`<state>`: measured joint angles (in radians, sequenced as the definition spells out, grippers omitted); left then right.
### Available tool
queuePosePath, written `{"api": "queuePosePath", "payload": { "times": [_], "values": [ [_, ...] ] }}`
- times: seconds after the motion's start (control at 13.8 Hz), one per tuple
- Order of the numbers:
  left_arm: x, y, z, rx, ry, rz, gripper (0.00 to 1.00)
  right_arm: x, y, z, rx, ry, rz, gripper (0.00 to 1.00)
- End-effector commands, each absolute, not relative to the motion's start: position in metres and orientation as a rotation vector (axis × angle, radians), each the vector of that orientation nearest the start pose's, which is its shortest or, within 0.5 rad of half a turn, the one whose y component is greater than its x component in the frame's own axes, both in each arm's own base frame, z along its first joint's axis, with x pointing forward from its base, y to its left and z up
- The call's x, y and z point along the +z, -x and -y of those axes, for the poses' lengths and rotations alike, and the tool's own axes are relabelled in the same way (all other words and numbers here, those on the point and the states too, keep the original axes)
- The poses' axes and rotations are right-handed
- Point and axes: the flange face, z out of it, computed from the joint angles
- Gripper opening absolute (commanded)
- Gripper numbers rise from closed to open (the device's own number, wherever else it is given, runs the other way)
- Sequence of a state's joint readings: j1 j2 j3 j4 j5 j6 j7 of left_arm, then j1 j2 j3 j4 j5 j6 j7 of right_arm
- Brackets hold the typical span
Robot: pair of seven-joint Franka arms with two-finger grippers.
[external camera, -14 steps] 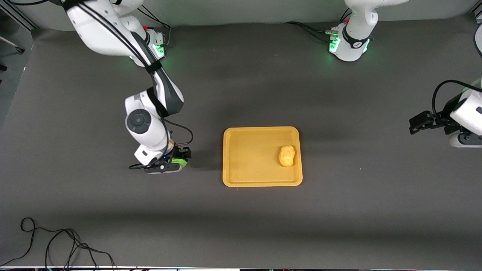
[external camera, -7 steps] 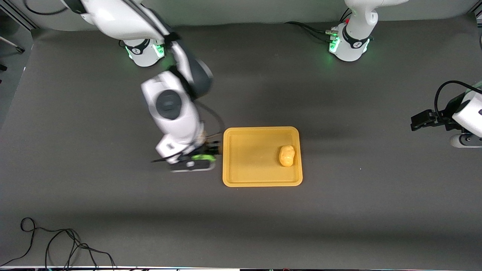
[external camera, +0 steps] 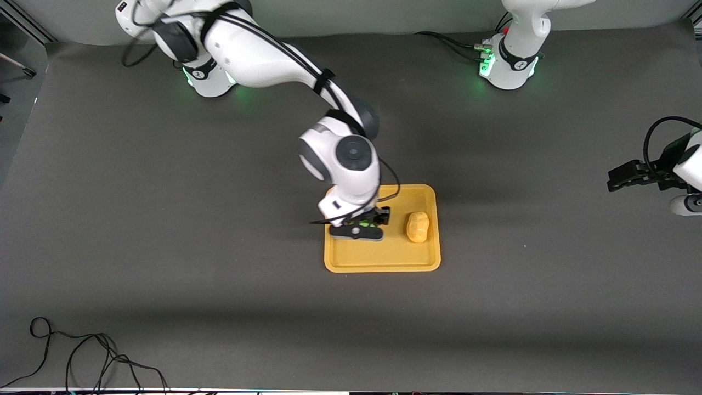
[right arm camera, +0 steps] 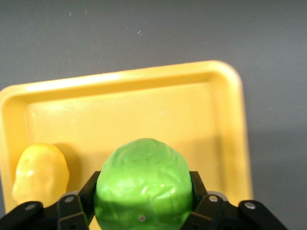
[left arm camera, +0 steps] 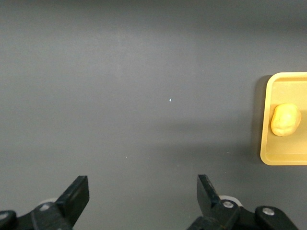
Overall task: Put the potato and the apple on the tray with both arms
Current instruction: 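Carry the apple with the right gripper onto the tray beside the potato, then open the right gripper to release the apple on the tray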
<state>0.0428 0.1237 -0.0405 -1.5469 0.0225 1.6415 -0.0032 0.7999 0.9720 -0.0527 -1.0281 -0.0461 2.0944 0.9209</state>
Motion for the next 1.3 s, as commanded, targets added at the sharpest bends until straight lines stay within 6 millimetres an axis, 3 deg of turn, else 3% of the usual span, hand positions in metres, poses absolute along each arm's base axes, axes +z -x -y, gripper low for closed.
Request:
{"api": "queuePosePath", "payload": {
  "times": [0.0,0.29,0.36,0.43,0.51,0.72,0.8,0.87,0.94,1.16,1.23],
  "values": [
    [0.578,-0.597,0.000,0.022,3.161,0.029,1.00,0.228,-0.575,-0.556,-0.274,3.100,-0.219,0.46],
    [0.577,-0.596,0.000,0.033,3.171,0.045,1.00,0.197,-0.573,-0.558,-0.284,3.091,-0.209,0.46],
    [0.579,-0.595,-0.001,0.035,3.171,0.043,1.00,0.195,-0.573,-0.558,-0.286,3.088,-0.208,0.51],
    [0.578,-0.595,-0.004,0.037,3.172,0.050,1.00,0.195,-0.573,-0.557,-0.285,3.090,-0.208,0.88],
    [0.579,-0.595,-0.004,0.032,3.172,0.043,1.00,0.196,-0.575,-0.556,-0.288,3.090,-0.207,1.00],
    [0.573,-0.596,-0.005,0.054,3.170,0.028,1.00,0.222,-0.577,-0.548,-0.240,3.145,-0.238,1.00],
    [0.574,-0.596,-0.008,0.046,3.172,0.012,1.00,0.248,-0.580,-0.543,-0.225,3.159,-0.255,1.00],
    [0.574,-0.596,-0.011,0.043,3.172,-0.010,1.00,0.288,-0.582,-0.537,-0.220,3.157,-0.274,1.00],
    [0.572,-0.598,-0.019,0.035,3.175,-0.014,1.00,0.318,-0.589,-0.521,-0.194,3.170,-0.315,1.00],
    [0.574,-0.599,-0.023,0.024,3.208,0.004,1.00,0.427,-0.607,-0.456,-0.148,3.174,-0.420,1.00],
    [0.575,-0.598,-0.029,0.025,3.196,0.012,1.00,0.454,-0.609,-0.430,-0.109,3.208,-0.353,1.00]
  ]
}}
